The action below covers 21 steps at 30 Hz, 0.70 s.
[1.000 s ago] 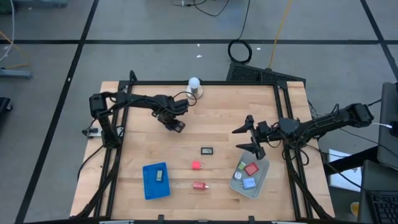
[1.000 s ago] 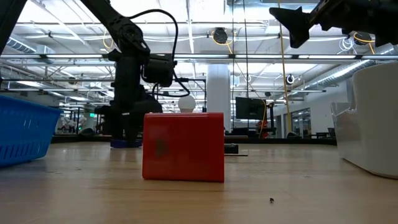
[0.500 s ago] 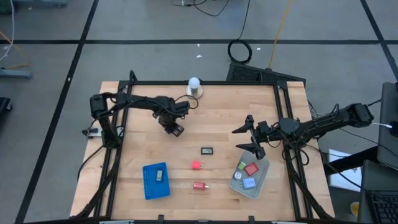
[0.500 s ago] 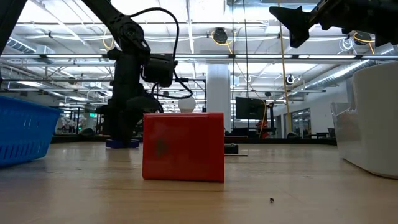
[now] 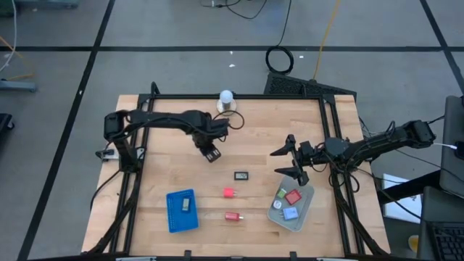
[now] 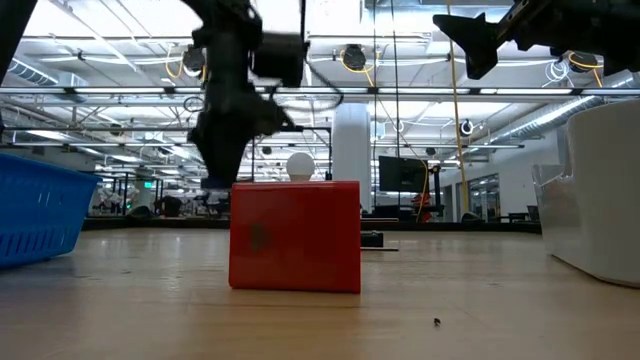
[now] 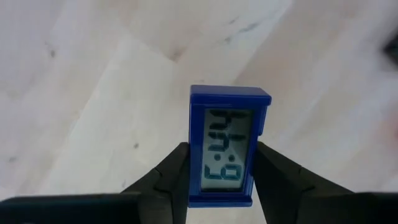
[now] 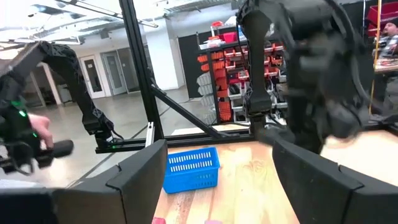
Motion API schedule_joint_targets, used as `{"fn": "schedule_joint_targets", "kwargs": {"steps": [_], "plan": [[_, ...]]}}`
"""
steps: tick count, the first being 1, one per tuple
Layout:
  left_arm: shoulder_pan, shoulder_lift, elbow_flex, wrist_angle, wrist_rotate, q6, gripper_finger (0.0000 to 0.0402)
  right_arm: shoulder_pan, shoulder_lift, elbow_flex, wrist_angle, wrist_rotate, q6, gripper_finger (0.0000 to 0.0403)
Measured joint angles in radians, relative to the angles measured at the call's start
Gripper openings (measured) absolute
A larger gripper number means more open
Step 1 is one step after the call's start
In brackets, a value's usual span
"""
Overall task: Pick & Place Office items
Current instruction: Put the dark blue digital clock into the blue bin
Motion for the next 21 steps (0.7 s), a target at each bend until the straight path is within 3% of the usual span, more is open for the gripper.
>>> {"fn": "schedule_joint_targets", "kwargs": {"steps": [7, 14, 21], "plan": [[-0.095, -0.147, 0.085, -0.104, -0.006, -0.066, 0.0141, 0.0, 0.0, 0.0, -0.043, 0.005, 0.006, 0.0281], [-0.222, -0.332, 0.086, -0.117, 0.013, -0.253, 0.0141, 0.0, 0.0, 0.0, -0.055, 0.032, 0.01, 0.0281], [-0.387, -0.365, 0.086, -0.18, -0.015, -0.447, 0.0141, 0.0, 0.0, 0.0, -0.054, 0.034, 0.035, 0.0281]]}}
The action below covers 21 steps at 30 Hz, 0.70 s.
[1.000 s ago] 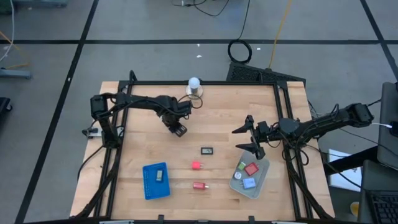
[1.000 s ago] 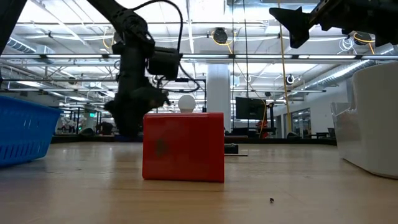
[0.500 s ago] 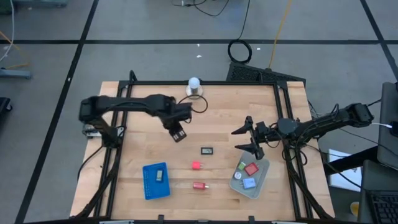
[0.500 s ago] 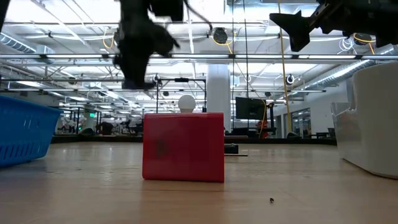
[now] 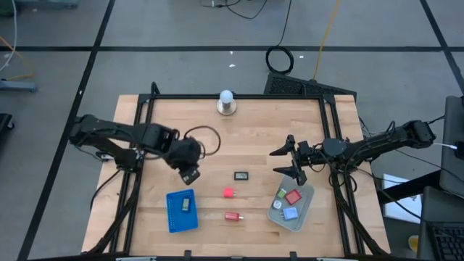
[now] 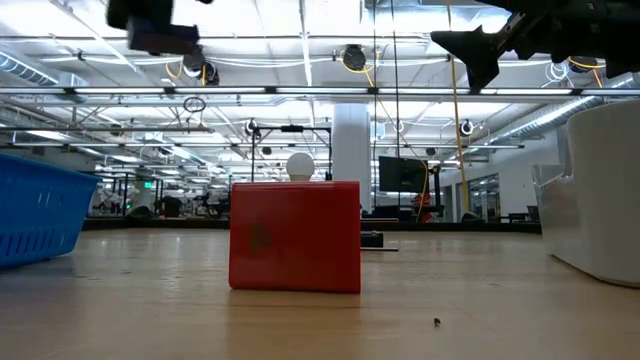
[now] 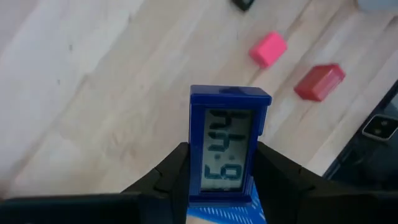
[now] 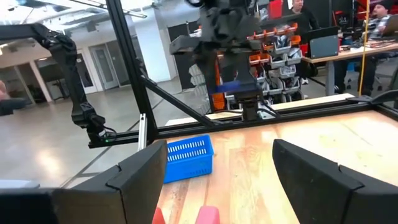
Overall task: Pick & Place Office items
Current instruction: Put the dark blue digital clock into the blue bin
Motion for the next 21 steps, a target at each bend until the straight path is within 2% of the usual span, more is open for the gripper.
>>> {"fn": "schedule_joint_targets", "kwargs": {"steps": [9, 21], "plan": [[-0.188, 0.0, -0.089, 0.011, -0.017, -0.191, 0.0141, 0.0, 0.0, 0.0, 0.003, 0.001, 0.031, 0.0281], [-0.286, 0.001, -0.32, 0.31, 0.083, -0.296, 0.0141, 0.0, 0.0, 0.0, 0.03, 0.001, 0.062, 0.0281]]}}
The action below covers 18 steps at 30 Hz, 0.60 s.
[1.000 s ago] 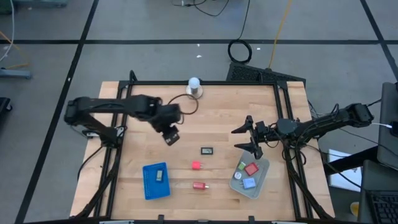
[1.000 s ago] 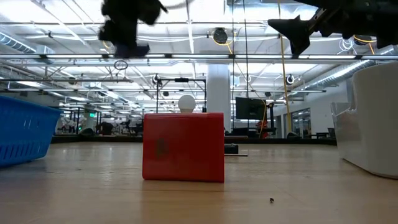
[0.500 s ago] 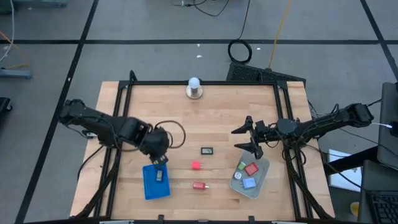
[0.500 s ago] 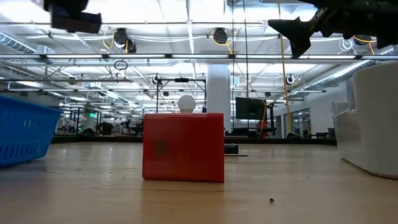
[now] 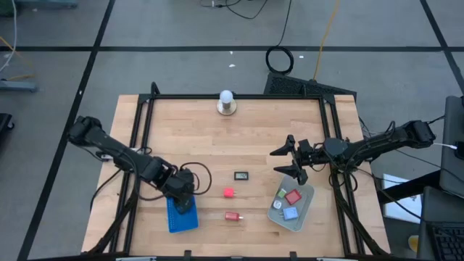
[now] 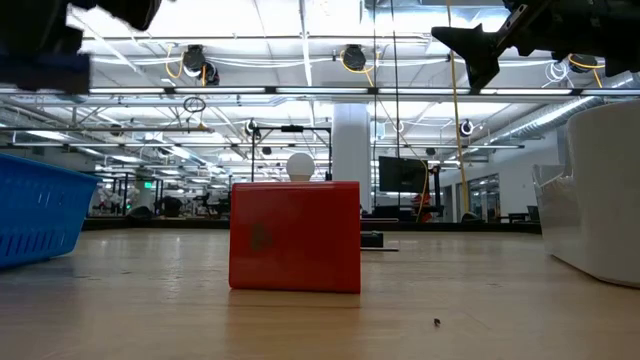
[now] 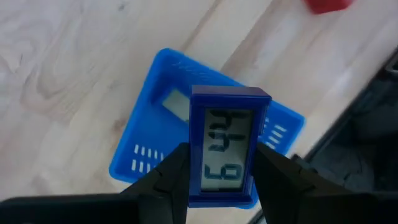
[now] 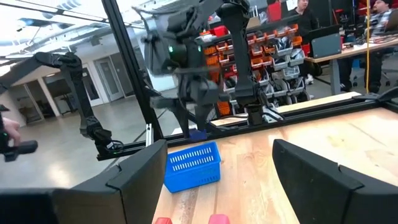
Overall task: Pick & Place Office items
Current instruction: Put the dark blue digital clock into the blue bin
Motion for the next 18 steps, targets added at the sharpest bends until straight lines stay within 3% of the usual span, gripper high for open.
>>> {"fn": "schedule_joint_targets", "kwargs": {"steps": [5, 18], "plan": [[-0.018, 0.0, -0.084, 0.023, 0.011, -0.046, 0.0141, 0.0, 0.0, 0.0, -0.001, 0.0, 0.01, 0.0281], [-0.029, 0.0, -0.279, 0.277, 0.072, -0.096, 0.0141, 0.0, 0.0, 0.0, -0.002, 0.024, 0.01, 0.0281]]}}
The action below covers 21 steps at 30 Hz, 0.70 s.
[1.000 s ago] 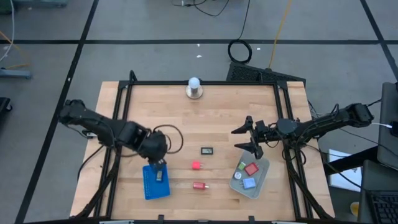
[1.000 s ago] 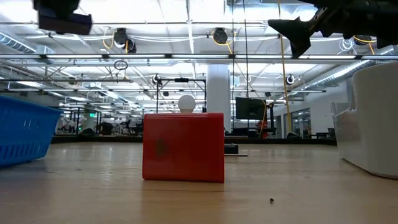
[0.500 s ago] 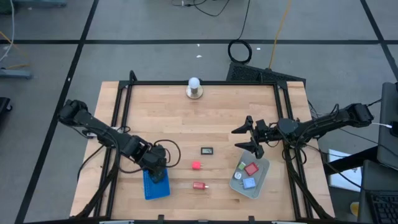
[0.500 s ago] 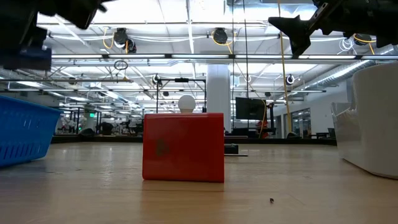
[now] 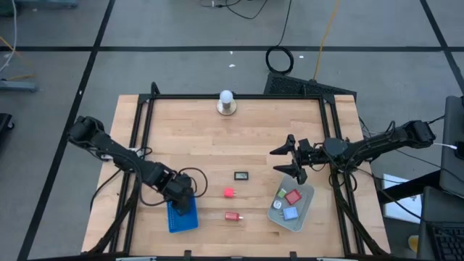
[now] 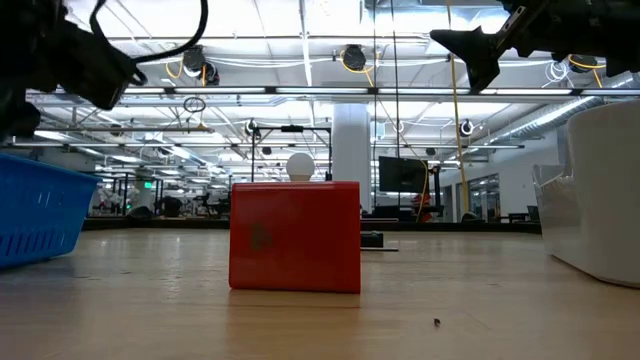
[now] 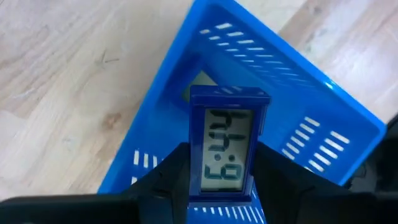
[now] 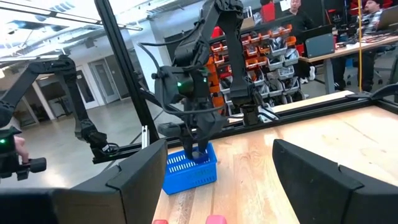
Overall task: Pick & Place Office items
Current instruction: Put the dark blue digital clock into the blue bin
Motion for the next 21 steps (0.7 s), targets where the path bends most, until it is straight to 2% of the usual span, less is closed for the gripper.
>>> {"fn": "schedule_joint_targets", "kwargs": {"steps": [3, 11, 21], "plan": [[0.0, 0.0, -0.01, 0.001, 0.0, -0.005, 0.0144, 0.0, 0.0, 0.0, 0.001, 0.0, 0.0, 0.0281], [0.0, 0.0, -0.01, -0.001, -0.03, -0.004, 0.0203, 0.0, 0.0, 0.0, 0.002, 0.0, 0.0, 0.0281], [0.001, 0.0, -0.007, -0.001, -0.016, 0.005, 0.0212, 0.0, 0.0, 0.0, 0.0, -0.001, 0.0, 0.0281]]}}
